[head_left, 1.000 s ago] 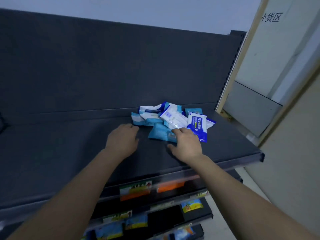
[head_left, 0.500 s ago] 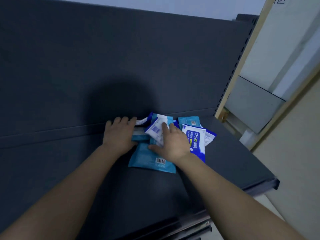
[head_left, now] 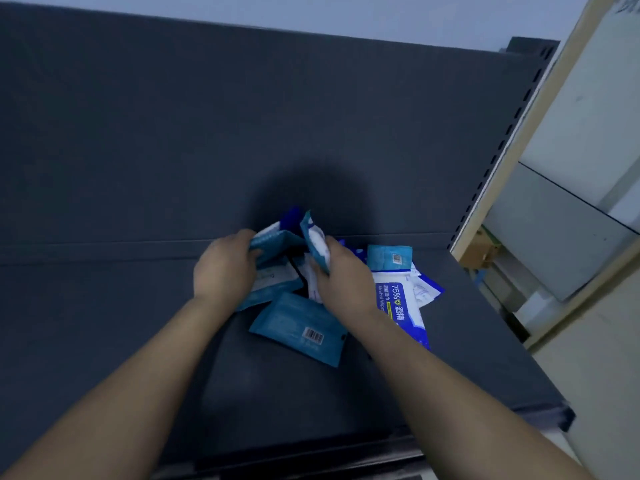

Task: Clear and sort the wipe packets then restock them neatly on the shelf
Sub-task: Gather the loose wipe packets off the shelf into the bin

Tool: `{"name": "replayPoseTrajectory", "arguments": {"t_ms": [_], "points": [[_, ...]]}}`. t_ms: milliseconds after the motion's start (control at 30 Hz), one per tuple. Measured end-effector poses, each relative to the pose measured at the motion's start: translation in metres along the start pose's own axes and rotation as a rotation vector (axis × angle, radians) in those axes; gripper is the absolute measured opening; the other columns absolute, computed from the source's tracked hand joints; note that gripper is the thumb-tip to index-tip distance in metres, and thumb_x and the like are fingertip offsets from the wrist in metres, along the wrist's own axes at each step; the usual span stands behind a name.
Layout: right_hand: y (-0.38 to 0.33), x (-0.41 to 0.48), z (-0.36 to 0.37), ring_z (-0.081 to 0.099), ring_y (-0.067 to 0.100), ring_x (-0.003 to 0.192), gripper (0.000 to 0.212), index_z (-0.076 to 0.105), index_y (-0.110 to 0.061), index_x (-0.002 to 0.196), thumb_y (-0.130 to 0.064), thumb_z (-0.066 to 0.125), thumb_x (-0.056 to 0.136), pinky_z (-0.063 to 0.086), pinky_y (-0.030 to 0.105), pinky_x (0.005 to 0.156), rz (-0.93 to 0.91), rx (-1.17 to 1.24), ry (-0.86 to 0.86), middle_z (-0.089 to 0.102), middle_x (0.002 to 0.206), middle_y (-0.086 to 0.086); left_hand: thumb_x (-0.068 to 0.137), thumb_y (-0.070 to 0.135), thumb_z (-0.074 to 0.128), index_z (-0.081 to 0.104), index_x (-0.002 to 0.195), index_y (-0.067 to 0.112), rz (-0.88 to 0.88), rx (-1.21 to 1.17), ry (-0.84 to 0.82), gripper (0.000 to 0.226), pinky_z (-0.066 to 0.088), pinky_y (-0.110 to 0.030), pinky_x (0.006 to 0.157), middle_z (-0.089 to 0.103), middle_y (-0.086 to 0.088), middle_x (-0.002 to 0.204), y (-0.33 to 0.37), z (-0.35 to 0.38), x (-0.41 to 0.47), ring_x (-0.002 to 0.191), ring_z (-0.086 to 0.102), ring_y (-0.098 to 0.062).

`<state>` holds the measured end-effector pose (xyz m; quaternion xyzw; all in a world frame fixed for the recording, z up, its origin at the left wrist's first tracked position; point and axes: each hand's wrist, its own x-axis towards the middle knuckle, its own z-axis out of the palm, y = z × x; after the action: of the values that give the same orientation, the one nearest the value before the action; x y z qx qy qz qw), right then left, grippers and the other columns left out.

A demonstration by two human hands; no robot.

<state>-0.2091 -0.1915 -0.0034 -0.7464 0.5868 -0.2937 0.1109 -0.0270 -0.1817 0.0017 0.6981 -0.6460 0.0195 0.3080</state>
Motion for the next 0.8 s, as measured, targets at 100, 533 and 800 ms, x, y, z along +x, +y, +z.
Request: {"name": "replayPoseTrajectory", "arguments": {"t_ms": [100, 533, 800], "points": [[-0.017, -0.011, 0.000, 0.055, 0.022, 0.100, 0.046, 0.049, -0.019, 0.136, -0.033, 0.057, 0.093, 0.045, 0.033, 0.082, -0.075, 0.217, 0.141, 0.052, 0.114, 0.005, 0.094, 0.022, 0.052, 0.058, 0.102, 0.010, -0.087, -0.081, 0.115, 0.016, 0.047, -0.039, 0.061, 0.063, -0.010, 0.086, 0.004, -0.016, -0.018, 0.080, 0.058, -0.031], [-0.113, -0.092, 0.018, 0.035, -0.004, 0.078, 0.022, 0.060, -0.011, 0.109, -0.027, 0.059, 0.093, 0.026, 0.014, 0.067, -0.157, 0.681, 0.076, 0.047, 0.095, -0.007, 0.095, 0.027, 0.054, 0.058, 0.098, 0.017, -0.631, -0.394, 0.436, 0.011, 0.049, -0.030, 0.063, 0.063, 0.001, 0.087, -0.023, -0.108, -0.147, 0.078, 0.061, -0.017], [-0.220, -0.170, 0.057, 0.055, 0.015, 0.092, 0.019, 0.062, -0.011, 0.106, -0.019, 0.065, 0.089, 0.041, 0.022, 0.077, -0.299, 0.899, -0.163, 0.060, 0.100, 0.003, 0.094, 0.026, 0.058, 0.058, 0.097, 0.019, -0.835, -0.478, 0.735, 0.008, 0.054, -0.036, 0.071, 0.064, 0.008, 0.089, -0.080, -0.179, -0.246, 0.084, 0.063, -0.015]]}}
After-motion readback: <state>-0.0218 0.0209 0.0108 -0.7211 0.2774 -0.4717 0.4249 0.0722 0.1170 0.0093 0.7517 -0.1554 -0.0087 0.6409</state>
